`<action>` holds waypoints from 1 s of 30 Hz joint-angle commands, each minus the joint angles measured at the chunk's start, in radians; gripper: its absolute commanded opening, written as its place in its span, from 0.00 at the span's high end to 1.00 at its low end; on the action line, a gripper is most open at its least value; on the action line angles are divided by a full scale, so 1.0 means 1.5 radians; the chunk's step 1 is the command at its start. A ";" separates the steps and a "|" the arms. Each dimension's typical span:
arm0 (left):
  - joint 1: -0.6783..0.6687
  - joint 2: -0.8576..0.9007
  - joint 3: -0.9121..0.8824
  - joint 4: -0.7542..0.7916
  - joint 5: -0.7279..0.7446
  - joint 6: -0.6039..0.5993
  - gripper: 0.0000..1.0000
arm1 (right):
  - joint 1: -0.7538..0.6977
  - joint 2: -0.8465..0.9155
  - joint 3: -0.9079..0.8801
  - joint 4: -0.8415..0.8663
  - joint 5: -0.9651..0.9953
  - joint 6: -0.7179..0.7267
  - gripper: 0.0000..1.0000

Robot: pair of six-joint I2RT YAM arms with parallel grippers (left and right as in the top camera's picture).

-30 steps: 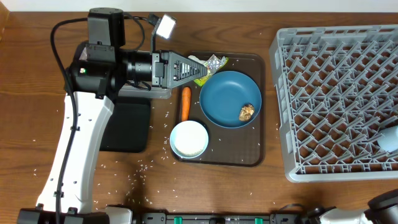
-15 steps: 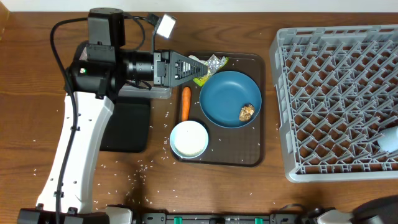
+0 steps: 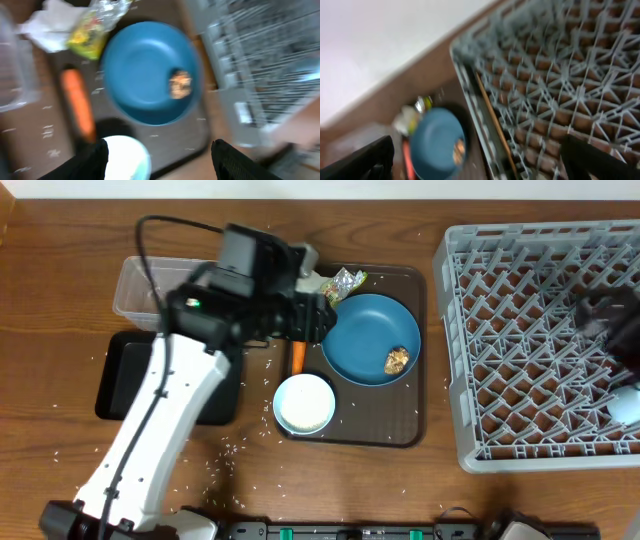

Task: Sort waste into correct bins and load items into the dishwasher rack
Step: 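Grasp the rim of the teal plate with the left gripper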

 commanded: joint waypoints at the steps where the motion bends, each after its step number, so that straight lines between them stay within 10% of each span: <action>1: -0.027 0.041 -0.019 -0.004 -0.153 0.018 0.33 | 0.063 0.008 0.001 -0.008 0.099 -0.036 0.01; 22: -0.056 0.365 -0.030 0.139 -0.198 -0.024 0.47 | 0.079 0.018 0.001 -0.034 0.099 -0.014 0.01; 30: -0.065 0.381 -0.030 0.174 -0.190 -0.024 0.88 | 0.079 0.028 0.001 -0.047 0.099 -0.013 0.01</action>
